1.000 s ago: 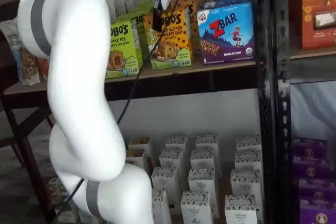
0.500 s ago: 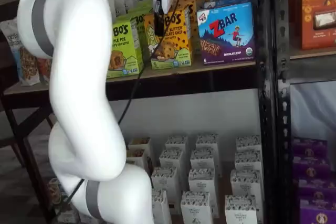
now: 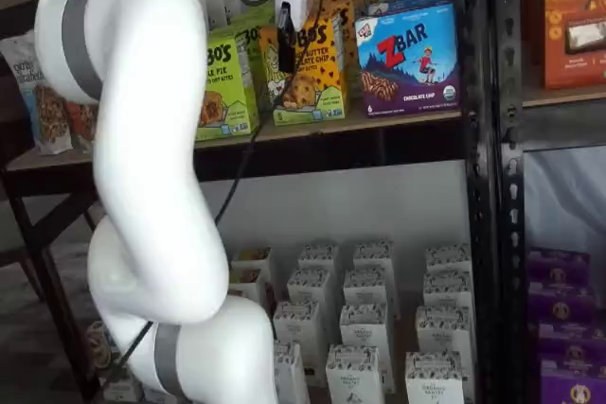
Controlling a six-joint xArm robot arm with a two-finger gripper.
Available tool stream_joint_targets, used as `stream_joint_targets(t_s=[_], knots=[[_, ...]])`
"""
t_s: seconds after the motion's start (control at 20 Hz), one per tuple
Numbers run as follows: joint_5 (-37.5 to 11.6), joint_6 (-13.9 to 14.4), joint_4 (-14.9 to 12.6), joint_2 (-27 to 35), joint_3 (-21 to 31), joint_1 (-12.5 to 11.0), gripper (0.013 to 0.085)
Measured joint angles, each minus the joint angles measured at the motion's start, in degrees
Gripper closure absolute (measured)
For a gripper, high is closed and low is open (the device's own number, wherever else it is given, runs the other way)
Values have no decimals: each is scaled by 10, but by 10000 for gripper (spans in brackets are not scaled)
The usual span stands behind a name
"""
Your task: Pick up the orange box on the top shelf, the fifth box from the left
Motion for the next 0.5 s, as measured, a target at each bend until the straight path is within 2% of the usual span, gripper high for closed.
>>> stream_joint_targets(t_s=[0.2, 0.3, 0.35, 0.45, 0.5], knots=[[-14, 1, -1, -5, 10, 3, 130], [-20, 1, 0, -7, 15, 4, 210], [-22, 1, 1, -8, 17, 4, 210], [-25, 0, 1, -10, 19, 4, 290], [-27, 0, 1, -10, 20, 4, 290]])
